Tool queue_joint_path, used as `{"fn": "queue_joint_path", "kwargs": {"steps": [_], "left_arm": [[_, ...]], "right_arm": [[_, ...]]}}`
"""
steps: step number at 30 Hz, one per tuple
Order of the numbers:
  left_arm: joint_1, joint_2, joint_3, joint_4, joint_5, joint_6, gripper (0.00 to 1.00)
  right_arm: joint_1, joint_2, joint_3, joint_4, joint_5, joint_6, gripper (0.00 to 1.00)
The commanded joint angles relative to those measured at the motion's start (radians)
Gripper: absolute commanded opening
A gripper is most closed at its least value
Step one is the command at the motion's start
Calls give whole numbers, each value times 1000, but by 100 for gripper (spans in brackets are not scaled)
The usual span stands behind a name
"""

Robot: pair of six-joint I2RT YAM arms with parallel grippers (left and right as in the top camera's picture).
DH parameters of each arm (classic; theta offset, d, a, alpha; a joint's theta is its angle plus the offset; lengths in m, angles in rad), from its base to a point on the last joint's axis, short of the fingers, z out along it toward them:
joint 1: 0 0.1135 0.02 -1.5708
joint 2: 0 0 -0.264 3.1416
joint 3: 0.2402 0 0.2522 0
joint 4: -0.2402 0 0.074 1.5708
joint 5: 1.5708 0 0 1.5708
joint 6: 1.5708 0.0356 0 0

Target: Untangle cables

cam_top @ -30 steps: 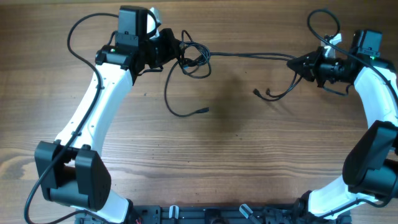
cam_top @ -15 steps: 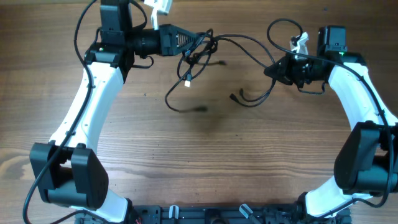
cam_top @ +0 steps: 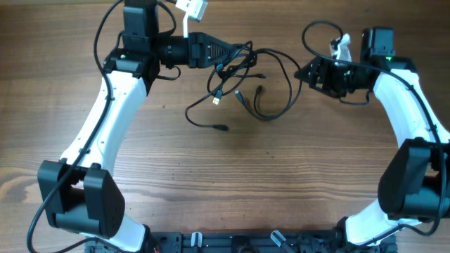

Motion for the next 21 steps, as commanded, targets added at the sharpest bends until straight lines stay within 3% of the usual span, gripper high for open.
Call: {"fn": "queue_joint_path", "kwargs": {"steps": [1, 5, 8, 12, 16, 18, 21], "left_arm": [[-43, -32, 10, 6, -29, -54, 4], [-80, -32, 10, 7, -76, -128, 4], [-103, -32, 10, 7, -86, -144, 4], [-126, -32, 10, -14, -169, -76, 4], [-148, -32, 10, -108, -396, 0, 4], [-166, -32, 10, -142, -492, 22, 4], [-183, -32, 10, -143, -524, 24, 4]], "right_arm": [[-1, -100, 74, 24, -211, -141, 68], [19, -164, 76, 69, -284, -293, 68], [58, -164, 76, 91, -289, -293, 67], [114, -167, 77, 155, -336, -156, 58], [143, -167, 77, 213, -336, 60, 54], [153, -167, 76, 219, -290, 154, 53], [177, -167, 76, 212, -212, 218, 51]]}}
